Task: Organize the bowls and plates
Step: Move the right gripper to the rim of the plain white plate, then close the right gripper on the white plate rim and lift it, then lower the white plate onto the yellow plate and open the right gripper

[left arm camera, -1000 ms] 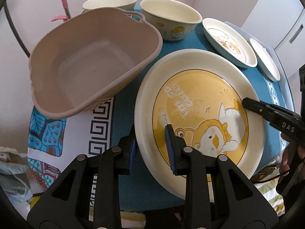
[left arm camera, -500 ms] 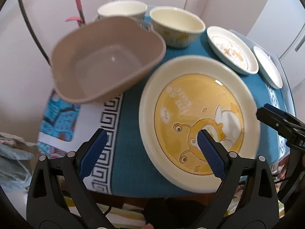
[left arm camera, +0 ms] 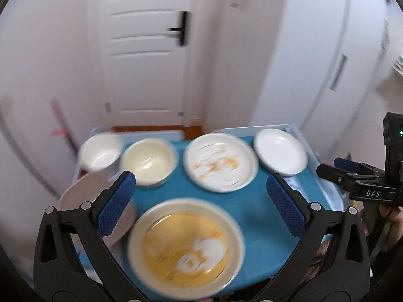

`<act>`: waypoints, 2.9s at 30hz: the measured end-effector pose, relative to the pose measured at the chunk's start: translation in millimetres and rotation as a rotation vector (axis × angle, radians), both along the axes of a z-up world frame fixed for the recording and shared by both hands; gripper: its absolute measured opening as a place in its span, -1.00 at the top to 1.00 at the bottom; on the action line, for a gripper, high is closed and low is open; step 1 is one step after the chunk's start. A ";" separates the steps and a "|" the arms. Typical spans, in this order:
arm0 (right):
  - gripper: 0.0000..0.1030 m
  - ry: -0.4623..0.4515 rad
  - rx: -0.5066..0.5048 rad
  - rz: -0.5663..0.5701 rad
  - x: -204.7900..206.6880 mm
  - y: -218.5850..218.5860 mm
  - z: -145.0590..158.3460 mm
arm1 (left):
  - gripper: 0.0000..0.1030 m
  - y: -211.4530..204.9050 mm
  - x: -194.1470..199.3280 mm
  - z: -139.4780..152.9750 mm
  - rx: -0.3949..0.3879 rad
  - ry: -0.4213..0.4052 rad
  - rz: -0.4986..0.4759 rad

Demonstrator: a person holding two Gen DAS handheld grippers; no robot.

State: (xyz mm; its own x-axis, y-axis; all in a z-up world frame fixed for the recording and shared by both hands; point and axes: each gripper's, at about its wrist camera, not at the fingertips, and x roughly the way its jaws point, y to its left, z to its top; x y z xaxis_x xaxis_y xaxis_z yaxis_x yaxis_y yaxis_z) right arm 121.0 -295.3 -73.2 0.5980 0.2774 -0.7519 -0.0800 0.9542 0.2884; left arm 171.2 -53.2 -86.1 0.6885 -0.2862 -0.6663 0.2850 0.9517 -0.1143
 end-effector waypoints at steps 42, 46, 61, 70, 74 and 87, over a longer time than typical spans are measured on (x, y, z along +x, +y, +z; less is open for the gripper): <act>0.68 0.294 0.212 -0.350 103.5 -147.4 -169.4 | 0.54 -257.0 255.8 -199.1 0.201 0.469 -0.453; 0.68 0.299 0.222 -0.347 103.4 -149.0 -168.4 | 0.54 -257.2 254.7 -196.5 0.213 0.457 -0.452; 0.68 0.187 0.155 -0.229 98.4 -148.6 -109.7 | 0.54 -232.2 213.2 -130.3 0.142 0.357 -0.354; 0.68 0.128 0.125 -0.051 83.2 -119.8 -54.3 | 0.54 -167.6 144.5 -66.1 0.063 0.274 -0.166; 0.68 0.123 0.123 0.054 68.6 -92.1 -39.5 | 0.54 -126.2 103.0 -47.1 0.051 0.242 -0.066; 0.68 0.199 0.134 0.331 24.8 23.6 -56.1 | 0.54 2.9 3.1 -71.9 -0.006 0.299 0.215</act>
State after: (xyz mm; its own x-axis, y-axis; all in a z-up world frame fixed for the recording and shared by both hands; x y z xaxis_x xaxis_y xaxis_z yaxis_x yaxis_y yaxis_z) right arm 145.8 -271.7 -129.3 0.3062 0.5337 -0.7883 -0.3064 0.8392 0.4492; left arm 174.2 -50.3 -158.0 0.5087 -0.1606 -0.8459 0.0313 0.9852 -0.1683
